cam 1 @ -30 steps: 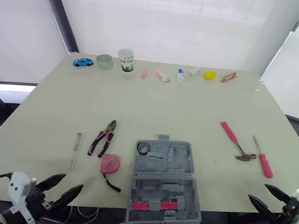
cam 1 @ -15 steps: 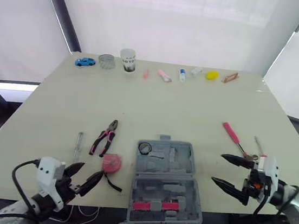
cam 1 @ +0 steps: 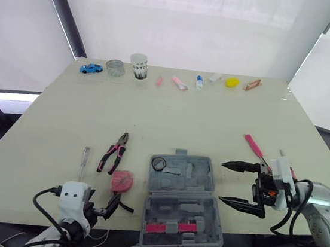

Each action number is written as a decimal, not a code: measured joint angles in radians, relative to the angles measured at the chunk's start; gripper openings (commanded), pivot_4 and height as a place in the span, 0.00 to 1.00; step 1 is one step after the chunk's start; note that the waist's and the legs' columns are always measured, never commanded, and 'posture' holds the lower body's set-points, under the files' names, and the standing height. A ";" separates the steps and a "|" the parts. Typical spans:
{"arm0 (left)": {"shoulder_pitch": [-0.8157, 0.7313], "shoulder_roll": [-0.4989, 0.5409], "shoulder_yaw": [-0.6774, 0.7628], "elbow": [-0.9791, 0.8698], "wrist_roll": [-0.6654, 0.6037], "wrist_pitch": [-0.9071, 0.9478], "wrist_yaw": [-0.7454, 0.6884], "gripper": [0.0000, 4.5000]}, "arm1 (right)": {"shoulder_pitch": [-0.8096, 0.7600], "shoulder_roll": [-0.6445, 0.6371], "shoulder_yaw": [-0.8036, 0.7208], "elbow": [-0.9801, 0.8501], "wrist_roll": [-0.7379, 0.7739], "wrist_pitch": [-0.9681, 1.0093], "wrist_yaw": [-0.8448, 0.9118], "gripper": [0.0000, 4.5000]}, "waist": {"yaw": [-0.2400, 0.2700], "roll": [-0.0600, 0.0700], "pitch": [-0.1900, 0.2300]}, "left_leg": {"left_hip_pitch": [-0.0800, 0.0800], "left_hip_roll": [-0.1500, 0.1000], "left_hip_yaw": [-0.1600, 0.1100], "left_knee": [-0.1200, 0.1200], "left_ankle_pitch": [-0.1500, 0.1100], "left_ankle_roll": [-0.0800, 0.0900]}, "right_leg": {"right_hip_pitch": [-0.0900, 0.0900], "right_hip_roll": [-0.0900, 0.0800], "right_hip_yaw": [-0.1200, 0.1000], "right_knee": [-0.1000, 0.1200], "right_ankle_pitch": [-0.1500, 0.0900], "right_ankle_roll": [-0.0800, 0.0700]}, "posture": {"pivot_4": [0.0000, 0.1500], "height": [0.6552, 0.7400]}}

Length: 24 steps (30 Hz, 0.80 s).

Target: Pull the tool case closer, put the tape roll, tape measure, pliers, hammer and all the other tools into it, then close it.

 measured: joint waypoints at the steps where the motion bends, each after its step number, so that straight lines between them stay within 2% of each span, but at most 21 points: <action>1: -0.007 -0.002 -0.012 0.000 0.009 0.010 0.017 1.00 | -0.001 0.000 0.000 0.000 0.000 0.001 0.000 0.98 | 0.000 0.000 0.000 | 0.000 0.000 0.000 0.000 0.000 0.000 | 0.000 0.000 0.000 0.000 0.000 0.001 | 1.00 1.00; 16: -0.068 -0.057 -0.077 -0.003 0.051 0.076 0.105 1.00 | 0.001 0.000 0.000 0.001 -0.003 0.002 0.000 0.98 | 0.002 0.001 0.000 | 0.001 -0.001 -0.001 0.000 0.000 0.001 | 0.000 0.000 0.000 0.001 0.001 0.002 | 1.00 1.00; 19: -0.068 -0.058 -0.075 -0.004 0.058 0.082 0.109 0.84 | 0.001 0.000 0.000 0.001 -0.003 0.002 0.000 1.00 | 0.002 0.001 0.000 | 0.001 -0.001 -0.001 0.000 0.000 0.001 | 0.000 0.000 0.000 0.001 0.000 0.002 | 1.00 1.00; 24: -0.066 -0.056 -0.068 -0.004 0.059 0.102 0.116 0.30 | 0.010 0.000 0.000 0.000 -0.003 0.003 0.000 1.00 | 0.003 0.002 0.000 | 0.001 -0.001 -0.001 0.000 0.000 0.001 | 0.000 0.000 0.000 0.001 0.000 0.002 | 1.00 1.00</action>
